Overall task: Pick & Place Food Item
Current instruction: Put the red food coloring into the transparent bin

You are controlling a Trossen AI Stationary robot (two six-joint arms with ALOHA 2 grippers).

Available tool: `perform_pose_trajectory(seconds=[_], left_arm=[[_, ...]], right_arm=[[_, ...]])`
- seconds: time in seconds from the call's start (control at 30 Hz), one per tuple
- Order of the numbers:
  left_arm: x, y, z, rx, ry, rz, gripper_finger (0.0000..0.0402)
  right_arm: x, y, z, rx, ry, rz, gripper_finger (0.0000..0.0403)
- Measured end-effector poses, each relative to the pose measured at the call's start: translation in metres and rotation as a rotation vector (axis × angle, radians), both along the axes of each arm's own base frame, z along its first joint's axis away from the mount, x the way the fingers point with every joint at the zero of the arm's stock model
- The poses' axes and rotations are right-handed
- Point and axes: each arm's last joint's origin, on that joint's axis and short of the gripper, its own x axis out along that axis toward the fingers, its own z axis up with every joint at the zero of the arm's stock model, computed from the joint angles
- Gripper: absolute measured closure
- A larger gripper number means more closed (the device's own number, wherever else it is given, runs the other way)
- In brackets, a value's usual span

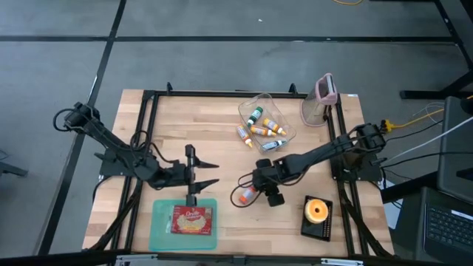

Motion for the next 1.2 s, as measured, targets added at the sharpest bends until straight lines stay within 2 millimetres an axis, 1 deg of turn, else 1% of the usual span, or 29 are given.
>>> perform_pose_trajectory(seconds=[0.17,0.27,0.37,0.67,0.73,0.83,1.0,1.13,1.2], left_arm=[[-0.001,-0.002,0.001,0.003,-0.005,-0.014,0.0219],[-0.001,-0.003,0.001,0.005,-0.004,-0.023,0.0219],[-0.001,-0.003,0.001,0.008,-0.006,-0.035,0.0219],[-0.001,-0.003,0.000,0.008,-0.004,-0.049,0.0219],[-0.001,-0.003,0.000,0.010,-0.001,-0.049,0.0219],[-0.001,-0.003,0.000,0.010,0.000,-0.049,0.0219],[-0.001,-0.004,-0.001,0.010,0.005,-0.050,0.0219],[-0.001,-0.004,-0.001,0.013,0.010,-0.051,0.0219],[-0.001,-0.004,-0.002,0.014,0.011,-0.053,0.0219]], right_arm=[[0.007,0.001,0.017,-0.025,0.014,0.011,0.0256],[0.013,0.003,0.029,-0.036,-0.024,0.036,0.0256],[0.018,0.005,0.037,-0.036,-0.053,0.065,0.0256],[0.017,0.002,0.037,-0.044,-0.037,0.123,0.0256],[0.019,0.000,0.034,-0.049,-0.033,0.129,0.0256],[0.023,-0.003,0.025,-0.059,-0.018,0.141,0.0256],[0.030,-0.007,0.000,-0.054,0.036,0.166,0.0257],[0.037,-0.008,-0.020,-0.015,0.062,0.190,0.0257],[0.039,-0.008,-0.026,0.001,0.076,0.202,0.0257]])
